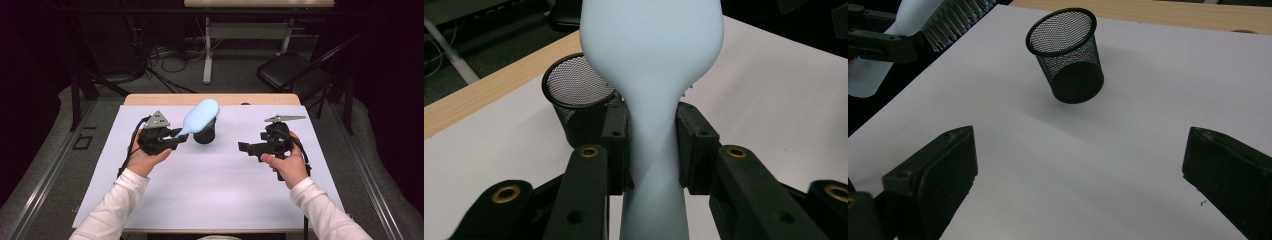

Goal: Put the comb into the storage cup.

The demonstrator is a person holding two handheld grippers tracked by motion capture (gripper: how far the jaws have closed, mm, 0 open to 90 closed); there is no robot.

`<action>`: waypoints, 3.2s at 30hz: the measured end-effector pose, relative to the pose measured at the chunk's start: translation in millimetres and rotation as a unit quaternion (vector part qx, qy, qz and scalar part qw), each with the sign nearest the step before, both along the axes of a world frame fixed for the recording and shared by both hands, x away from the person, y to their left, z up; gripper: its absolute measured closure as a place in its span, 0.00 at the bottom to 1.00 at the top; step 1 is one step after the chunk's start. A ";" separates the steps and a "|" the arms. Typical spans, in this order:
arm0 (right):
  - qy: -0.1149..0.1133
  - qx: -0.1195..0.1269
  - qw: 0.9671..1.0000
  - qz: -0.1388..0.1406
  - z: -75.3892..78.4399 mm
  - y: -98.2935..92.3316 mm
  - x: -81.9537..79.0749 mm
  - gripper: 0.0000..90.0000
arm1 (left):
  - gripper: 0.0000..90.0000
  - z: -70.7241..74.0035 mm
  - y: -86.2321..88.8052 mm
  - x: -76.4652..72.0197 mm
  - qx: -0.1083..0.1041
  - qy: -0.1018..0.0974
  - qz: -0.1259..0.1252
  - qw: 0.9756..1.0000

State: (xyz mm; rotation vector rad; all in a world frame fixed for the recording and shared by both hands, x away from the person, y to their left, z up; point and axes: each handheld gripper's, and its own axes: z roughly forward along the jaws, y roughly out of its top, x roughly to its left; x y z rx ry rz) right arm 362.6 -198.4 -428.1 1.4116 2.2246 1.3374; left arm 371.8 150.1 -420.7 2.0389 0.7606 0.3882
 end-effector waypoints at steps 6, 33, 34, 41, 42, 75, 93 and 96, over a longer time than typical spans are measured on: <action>0.011 0.010 1.000 -0.007 2.3 0.9 7.6 0.01 | 0.78 1.1 -2.6 0.9 0.000 -0.002 0.001 1.000; 0.023 0.060 0.998 -0.009 34.2 29.1 32.5 0.05 | 0.78 5.6 -12.2 8.0 -0.001 -0.009 0.001 1.000; 0.023 0.062 0.998 -0.010 35.5 30.0 33.7 0.05 | 0.77 6.2 -12.4 8.2 -0.001 -0.010 0.001 1.000; 0.033 0.065 0.997 -0.016 46.6 36.8 41.8 0.05 | 0.78 11.4 -14.8 8.6 0.000 -0.014 0.001 1.000; 0.035 0.067 0.997 -0.017 48.4 37.7 43.0 0.05 | 0.78 11.9 -15.6 8.4 -0.002 -0.015 0.000 1.000; 0.051 0.113 0.992 -0.022 52.1 56.6 58.7 0.12 | 0.77 6.7 -33.5 1.6 -0.012 -0.026 -0.020 0.999; 0.065 0.139 0.988 -0.021 44.6 58.5 63.7 0.16 | 0.77 5.7 -41.3 -1.3 -0.019 -0.029 -0.030 0.999; 0.071 0.146 0.987 -0.023 43.0 57.9 64.6 0.16 | 0.77 5.4 -42.4 -1.7 -0.018 -0.029 -0.033 0.999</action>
